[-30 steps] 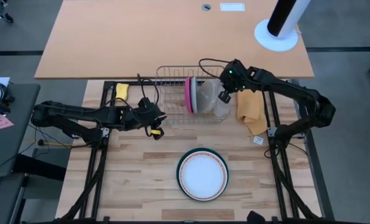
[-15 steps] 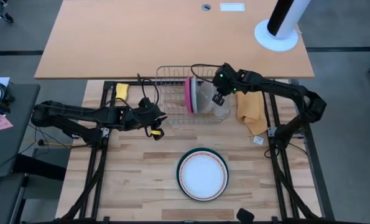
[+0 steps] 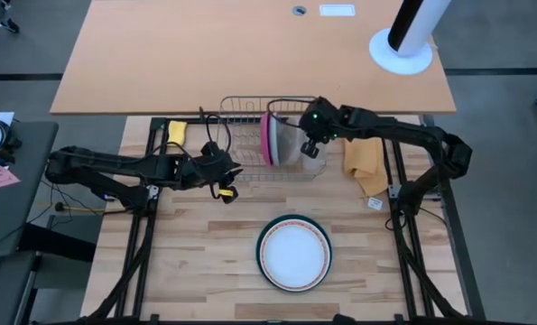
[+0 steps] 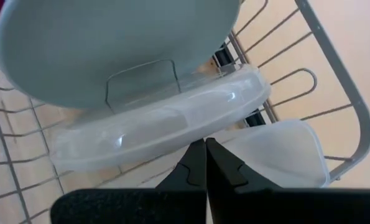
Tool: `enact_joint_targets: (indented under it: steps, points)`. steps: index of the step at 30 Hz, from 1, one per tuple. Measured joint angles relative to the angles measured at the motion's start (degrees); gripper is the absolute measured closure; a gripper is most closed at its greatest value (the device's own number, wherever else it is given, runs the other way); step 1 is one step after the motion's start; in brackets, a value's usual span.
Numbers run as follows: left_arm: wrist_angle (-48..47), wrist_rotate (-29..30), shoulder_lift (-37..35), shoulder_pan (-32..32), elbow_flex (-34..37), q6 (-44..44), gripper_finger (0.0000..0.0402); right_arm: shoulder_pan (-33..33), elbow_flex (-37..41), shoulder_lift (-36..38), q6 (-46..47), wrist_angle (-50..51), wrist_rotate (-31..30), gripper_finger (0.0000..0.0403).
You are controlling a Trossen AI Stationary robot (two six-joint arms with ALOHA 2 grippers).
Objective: Sort dishes
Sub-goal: Adjust the gray plate
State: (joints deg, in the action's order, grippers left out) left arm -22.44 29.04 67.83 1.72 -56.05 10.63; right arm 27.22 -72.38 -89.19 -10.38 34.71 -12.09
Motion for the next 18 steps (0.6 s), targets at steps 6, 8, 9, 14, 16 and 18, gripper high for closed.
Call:
enact_joint_targets:
  steps: [6,8,9,14,16,18]
  points:
    - [0.03,0.03,0.0,0.0,0.0,0.09,0.0334,-1.11,0.0,0.0,-1.62,-4.21,-0.07,0.0403]
    - [0.04,0.04,0.0,0.0,0.0,0.09,0.0334,-1.89,0.0,0.0,-2.35,-6.15,-0.05,0.0403]
    - [0.04,0.04,0.0,0.0,0.0,0.09,0.0334,-2.3,0.0,0.0,-2.59,-7.32,-0.05,0.0403]
    - [0.09,0.07,0.0,0.0,0.0,0.09,0.0334,-4.74,-0.02,-0.09,-3.71,-13.61,0.01,0.0403]
    - [0.09,0.07,0.0,0.0,0.0,0.11,0.0334,-5.76,-0.02,-0.11,-4.65,-15.17,0.07,0.0403]
    - [0.09,0.07,0.0,0.0,0.0,0.09,0.0334,-6.67,-0.04,-0.11,-5.55,-15.69,0.17,0.0403]
